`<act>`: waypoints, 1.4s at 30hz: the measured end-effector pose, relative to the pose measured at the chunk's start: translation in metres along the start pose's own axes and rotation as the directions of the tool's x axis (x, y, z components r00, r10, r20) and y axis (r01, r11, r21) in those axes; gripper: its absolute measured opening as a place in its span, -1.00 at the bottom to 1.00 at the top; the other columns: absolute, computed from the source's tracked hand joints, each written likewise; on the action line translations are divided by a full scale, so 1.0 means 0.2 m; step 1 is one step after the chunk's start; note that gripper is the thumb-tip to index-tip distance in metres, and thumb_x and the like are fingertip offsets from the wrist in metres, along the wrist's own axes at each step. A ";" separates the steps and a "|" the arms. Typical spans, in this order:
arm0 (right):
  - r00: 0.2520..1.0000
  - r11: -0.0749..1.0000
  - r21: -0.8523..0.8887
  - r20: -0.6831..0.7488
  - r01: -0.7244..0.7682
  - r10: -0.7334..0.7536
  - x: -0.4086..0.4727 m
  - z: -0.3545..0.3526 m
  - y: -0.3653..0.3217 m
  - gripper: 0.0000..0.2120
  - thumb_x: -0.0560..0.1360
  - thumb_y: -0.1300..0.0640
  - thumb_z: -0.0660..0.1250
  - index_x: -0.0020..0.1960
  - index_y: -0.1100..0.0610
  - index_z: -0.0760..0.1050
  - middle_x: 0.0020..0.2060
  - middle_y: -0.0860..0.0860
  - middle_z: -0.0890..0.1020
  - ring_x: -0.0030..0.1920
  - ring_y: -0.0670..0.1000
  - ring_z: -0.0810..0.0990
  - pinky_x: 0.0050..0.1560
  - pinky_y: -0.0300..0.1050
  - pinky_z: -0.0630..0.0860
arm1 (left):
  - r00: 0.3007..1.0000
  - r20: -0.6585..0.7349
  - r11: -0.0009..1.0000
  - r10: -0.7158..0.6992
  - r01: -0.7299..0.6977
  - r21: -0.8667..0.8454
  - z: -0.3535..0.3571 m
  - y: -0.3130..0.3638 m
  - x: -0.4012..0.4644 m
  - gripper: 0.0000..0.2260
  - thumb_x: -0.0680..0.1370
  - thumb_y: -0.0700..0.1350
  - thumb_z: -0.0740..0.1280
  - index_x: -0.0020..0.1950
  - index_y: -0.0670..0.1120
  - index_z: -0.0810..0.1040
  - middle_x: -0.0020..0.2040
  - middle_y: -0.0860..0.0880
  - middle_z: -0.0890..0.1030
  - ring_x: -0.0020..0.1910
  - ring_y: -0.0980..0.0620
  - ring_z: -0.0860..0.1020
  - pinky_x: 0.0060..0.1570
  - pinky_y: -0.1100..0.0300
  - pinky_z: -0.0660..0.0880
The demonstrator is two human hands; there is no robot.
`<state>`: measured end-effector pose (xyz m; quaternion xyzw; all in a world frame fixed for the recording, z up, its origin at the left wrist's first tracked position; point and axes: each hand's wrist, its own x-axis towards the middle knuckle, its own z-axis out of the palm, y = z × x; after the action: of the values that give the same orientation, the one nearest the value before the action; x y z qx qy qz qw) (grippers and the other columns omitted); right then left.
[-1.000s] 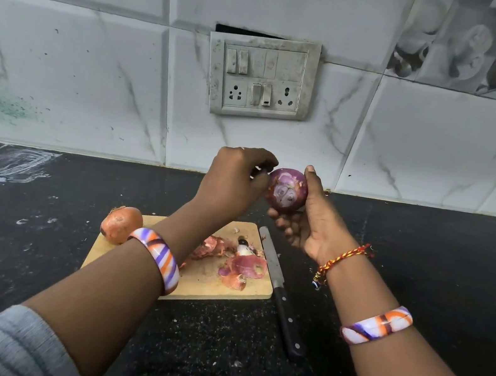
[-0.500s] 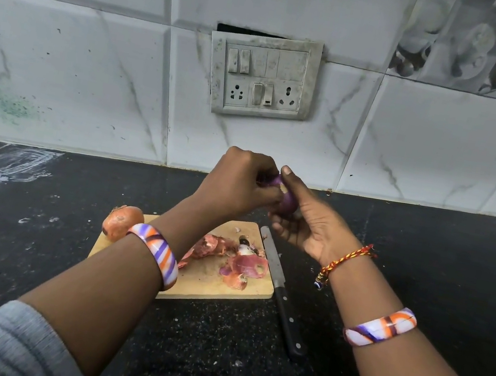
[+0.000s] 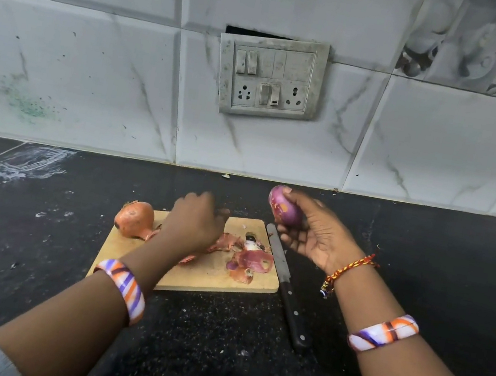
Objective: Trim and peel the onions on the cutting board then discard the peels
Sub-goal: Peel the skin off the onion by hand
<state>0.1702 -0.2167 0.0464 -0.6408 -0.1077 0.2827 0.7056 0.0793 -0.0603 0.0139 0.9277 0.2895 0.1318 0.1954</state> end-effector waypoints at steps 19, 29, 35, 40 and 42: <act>0.993 0.997 -0.051 -0.101 0.052 -0.057 -0.04 -0.07 0.03 -0.72 0.38 0.05 0.45 -0.04 0.08 0.39 -0.27 0.11 0.60 -0.37 -0.02 0.56 -0.43 -0.27 0.50 | 0.979 -0.108 0.981 0.170 -0.158 0.113 0.20 0.01 -0.07 -0.28 0.39 0.44 -0.16 0.44 0.12 0.21 0.52 -0.04 0.15 0.52 -0.12 -0.05 0.41 -0.17 -0.24; 0.975 0.998 -0.029 -0.213 0.050 -0.055 -0.02 -0.13 0.05 -0.77 0.39 0.05 0.43 -0.11 0.04 0.38 -0.25 0.11 0.59 -0.36 -0.01 0.57 -0.39 -0.24 0.50 | 0.833 0.407 0.898 0.374 -0.435 0.065 0.25 0.12 -0.04 -0.09 0.23 0.52 0.14 0.48 0.13 0.07 0.53 -0.10 0.07 0.51 -0.12 0.00 0.32 -0.41 -0.16; 0.974 0.996 -0.084 -0.221 0.029 -0.047 -0.02 -0.11 0.07 -0.75 0.39 0.05 0.45 -0.11 0.05 0.37 -0.26 0.09 0.60 -0.35 -0.01 0.57 -0.37 -0.24 0.50 | 0.823 0.129 0.832 0.553 -0.539 -0.129 0.30 0.06 -0.05 -0.73 0.49 0.11 0.30 0.15 0.11 0.58 0.23 -0.03 0.54 0.23 -0.05 0.48 0.22 0.02 0.37; 0.976 0.985 -0.169 -0.208 0.032 -0.067 0.02 0.00 0.10 -0.57 0.37 0.09 0.47 0.14 0.16 0.36 -0.17 0.13 0.59 -0.35 -0.02 0.54 -0.36 -0.24 0.52 | 0.782 0.069 0.749 0.620 -0.564 -0.347 0.21 -0.08 -0.08 -0.88 0.44 -0.15 0.40 -0.07 -0.07 0.69 -0.02 -0.08 0.62 -0.04 -0.05 0.57 -0.05 0.10 0.50; 0.976 0.972 -0.234 -0.205 0.025 -0.075 0.05 0.05 0.12 -0.52 0.35 0.08 0.49 0.17 0.16 0.36 -0.07 0.15 0.58 -0.30 -0.01 0.56 -0.29 -0.21 0.55 | 0.776 0.058 0.730 0.628 -0.562 -0.390 0.16 -0.15 -0.09 -0.87 0.42 -0.18 0.37 -0.12 -0.09 0.70 -0.04 -0.11 0.62 -0.05 -0.05 0.58 -0.02 0.10 0.50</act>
<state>0.1680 -0.2024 0.0233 -0.7418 -0.0800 0.1804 0.6409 0.0623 -0.0566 -0.0309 0.9289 -0.0722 0.1497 0.3308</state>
